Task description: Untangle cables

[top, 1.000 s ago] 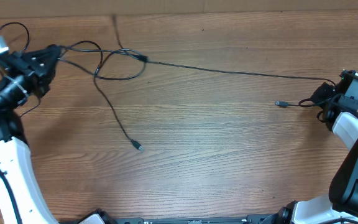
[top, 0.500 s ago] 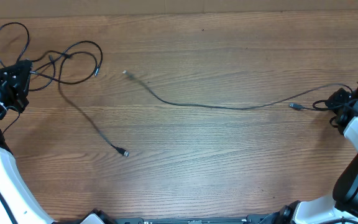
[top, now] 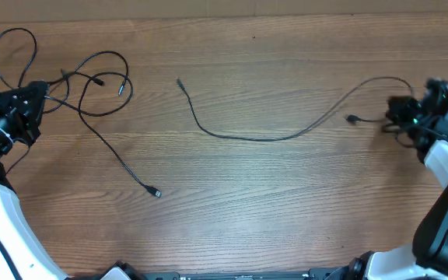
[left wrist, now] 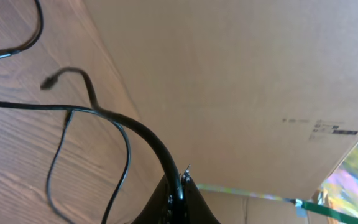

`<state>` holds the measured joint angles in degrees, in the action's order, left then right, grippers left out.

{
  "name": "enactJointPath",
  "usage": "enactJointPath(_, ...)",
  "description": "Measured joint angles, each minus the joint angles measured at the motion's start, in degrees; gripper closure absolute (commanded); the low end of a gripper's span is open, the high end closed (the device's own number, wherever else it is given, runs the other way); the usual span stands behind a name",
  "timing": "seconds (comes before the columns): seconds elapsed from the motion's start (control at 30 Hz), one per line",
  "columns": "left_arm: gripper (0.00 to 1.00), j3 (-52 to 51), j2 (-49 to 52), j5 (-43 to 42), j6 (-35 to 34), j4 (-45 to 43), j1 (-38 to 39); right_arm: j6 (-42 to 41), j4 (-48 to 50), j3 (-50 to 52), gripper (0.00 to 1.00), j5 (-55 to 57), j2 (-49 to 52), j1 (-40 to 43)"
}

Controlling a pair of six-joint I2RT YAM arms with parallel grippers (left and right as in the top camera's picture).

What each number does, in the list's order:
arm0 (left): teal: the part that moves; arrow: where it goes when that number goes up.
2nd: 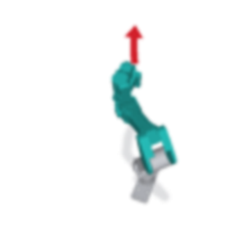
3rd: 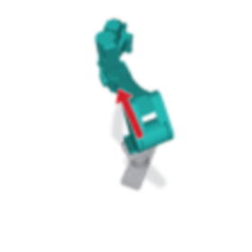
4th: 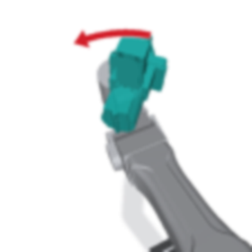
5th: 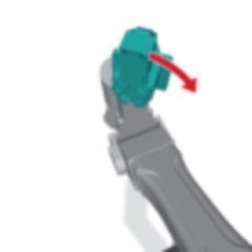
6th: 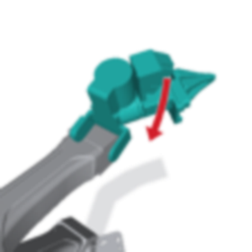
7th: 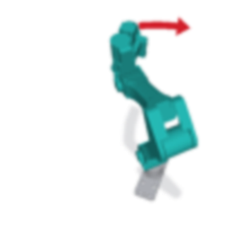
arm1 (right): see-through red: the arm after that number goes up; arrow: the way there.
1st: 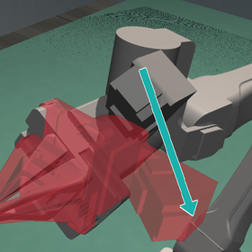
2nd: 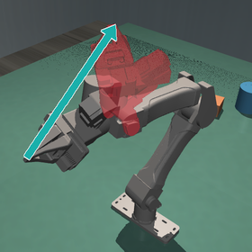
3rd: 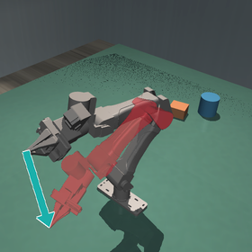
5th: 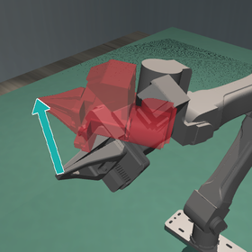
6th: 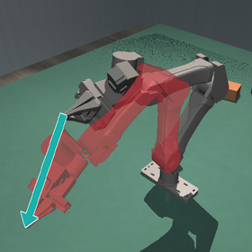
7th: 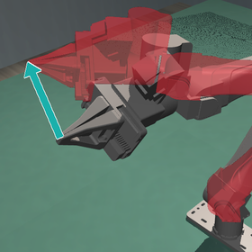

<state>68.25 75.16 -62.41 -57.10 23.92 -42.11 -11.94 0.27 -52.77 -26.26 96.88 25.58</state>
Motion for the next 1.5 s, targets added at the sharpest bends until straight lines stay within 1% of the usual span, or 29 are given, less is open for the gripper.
enactJointPath(0.13, 0.96, 0.02, 0.0, -0.22, 2.86, 2.29, 0.0, 2.29, 0.15, -2.91, 0.96, -3.98, -4.9, -7.41)
enactJointPath(0.3, 0.96, 0.02, 0.0, -0.24, 4.83, 3.52, 0.0, 9.09, -0.07, -5.18, 0.96, -4.79, -8.35, -21.38)
enactJointPath(0.43, 0.96, 0.04, 0.0, -0.26, 5.35, 4.22, 0.0, 13.7, -3.37, -5.2, 0.96, -1.62, -7.34, -32.68)
enactJointPath(0.57, 0.96, 0.04, 0.0, -0.46, 6.8, 5.09, 0.0, 16.24, -4.2, -5.2, 0.96, 4.66, -5.03, -39.63)
enactJointPath(0.6, 0.96, 0.04, 0.0, -0.61, 7.21, 5.38, 0.0, 16.57, -4.24, -5.2, 0.93, 6.29, -4.39, -40.61)
enactJointPath(0.63, 0.96, 0.04, 0.0, -0.76, 7.91, 5.97, 0.0, 16.85, -4.24, -5.2, 0.81, 8.07, -3.65, -41.42)
enactJointPath(0.67, 0.96, 0.04, 0.0, -0.94, 8.57, 6.43, 0.0, 17.09, -4.35, -5.2, 0.66, 9.35, -2.97, -41.92)
enactJointPath(0.7, 0.96, 0.04, 0.0, -1.03, 9.84, 7.15, 0.0, 17.29, -4.7, -5.2, 0.58, 10.58, -2.25, -42.23)
enactJointPath(0.73, 0.96, 0.04, 0.0, -1.01, 10.95, 7.93, 0.0, 17.29, -5.07, -5.2, 0.53, 11.82, -1.6, -42.23)
enactJointPath(0.77, 0.96, 0.07, 0.0, -0.96, 12.11, 8.96, 0.0, 17.55, -5.35, -5.2, 0.46, 12.39, -1.25, -42.21)
enactJointPath(0.8, 0.96, 0.11, 0.0, -0.39, 13.05, 10.49, 0.0, 17.86, -5.73, -5.2, 0.26, 12.98, -1.05, -42.12)
enactJointPath(0.83, 0.96, 0.15, -0.09, 0.74, 14.14, 12.59, 0.0, 17.44, -6.36, -5.2, 0.12, 13.68, -0.83, -42.01)
enactJointPath(0.87, 0.96, 0.17, -0.24, 2.05, 15.08, 14.21, 0.0, 17.81, -6.82, -5.2, 0.02, 14.08, -0.76, -41.9)
enactJointPath(0.9, 0.96, 0.17, -0.5, 3.8, 16.04, 15.91, 0.0, 18.01, -7.48, -5.2, 0.0, 14.56, -0.74, -41.79)
enactJointPath(1.0, 0.96, 0.94, -1.97, 10.67, 19.12, 20.9, 0.0, 18.1, -9.62, -5.2, 0.0, 15.15, -0.74, -41.79)
enactJointPath(1.1, 0.96, 5.55, -3.23, 18.84, 22.47, 26.8, 0.0, 18.14, -12.17, -5.2, 0.0, 15.39, -0.72, -41.79)
enactJointPath(1.23, 0.96, 17.9, -3.13, 31.8, 26.36, 34.71, 0.11, 18.08, -16.0, -5.18, 0.0, 15.58, -0.72, -41.79)
enactJointPath(1.33, 0.96, 29.64, -2.03, 43.6, 28.59, 41.18, 0.11, 18.1, -18.86, -5.18, 0.0, 15.8, -0.72, -41.79)
enactJointPath(1.43, 0.96, 40.28, 0.26, 54.45, 29.51, 45.05, 0.11, 18.08, -21.0, -5.18, 0.0, 15.8, -0.7, -41.79)
enactJointPath(1.5, 0.96, 45.48, 1.84, 60.11, 30.05, 46.49, 0.11, 18.05, -22.38, -5.18, 0.0, 15.8, -0.72, -41.79)
